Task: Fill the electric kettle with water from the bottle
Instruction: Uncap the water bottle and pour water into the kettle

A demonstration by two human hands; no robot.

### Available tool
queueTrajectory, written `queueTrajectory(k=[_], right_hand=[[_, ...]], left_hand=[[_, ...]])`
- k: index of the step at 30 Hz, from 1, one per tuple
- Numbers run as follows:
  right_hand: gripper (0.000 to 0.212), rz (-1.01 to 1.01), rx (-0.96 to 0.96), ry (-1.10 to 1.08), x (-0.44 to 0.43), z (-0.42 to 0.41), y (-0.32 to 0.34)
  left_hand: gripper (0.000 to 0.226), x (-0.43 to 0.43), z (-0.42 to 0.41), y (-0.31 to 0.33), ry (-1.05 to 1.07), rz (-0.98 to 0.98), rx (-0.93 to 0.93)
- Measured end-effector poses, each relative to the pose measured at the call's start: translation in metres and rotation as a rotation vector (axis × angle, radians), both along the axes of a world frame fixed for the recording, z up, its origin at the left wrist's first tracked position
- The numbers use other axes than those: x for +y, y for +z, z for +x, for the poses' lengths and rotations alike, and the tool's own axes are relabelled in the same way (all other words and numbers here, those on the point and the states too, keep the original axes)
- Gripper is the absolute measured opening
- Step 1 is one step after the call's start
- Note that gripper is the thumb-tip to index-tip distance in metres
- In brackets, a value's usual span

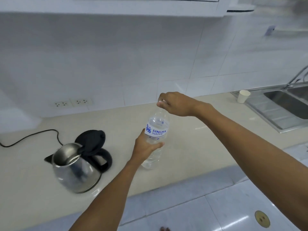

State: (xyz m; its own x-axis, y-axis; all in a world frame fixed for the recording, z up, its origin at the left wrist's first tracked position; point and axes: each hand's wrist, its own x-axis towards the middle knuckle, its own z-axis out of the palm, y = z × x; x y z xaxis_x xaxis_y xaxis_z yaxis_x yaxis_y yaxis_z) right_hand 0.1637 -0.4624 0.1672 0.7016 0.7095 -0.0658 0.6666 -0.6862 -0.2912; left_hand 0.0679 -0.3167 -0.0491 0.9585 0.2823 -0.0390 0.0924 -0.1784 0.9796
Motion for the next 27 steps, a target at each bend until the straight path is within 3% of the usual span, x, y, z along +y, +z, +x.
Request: queueTrajectory(k=[8,13,21,27], right_hand=[[0.063,-0.017,-0.197,-0.190,0.044,-0.109,0.003],[0.057,-0.081,-0.086,-0.092,0.076,-0.155,0.016],[0.016,0.051,0.129,0.123,0.135,-0.190,0.024],[0.026,0.206,0.263,0.256,0.175,-0.202,0.011]], left_hand=[[0.069,0.038,-0.119,0.016,-0.070,0.044,0.050],[0.060,0.069,-0.178,0.025,-0.080,0.069,0.081],[0.068,0.148,-0.251,0.044,-0.028,0.167,0.128],[0.064,0.213,-0.296,0.067,0.013,0.301,0.215]])
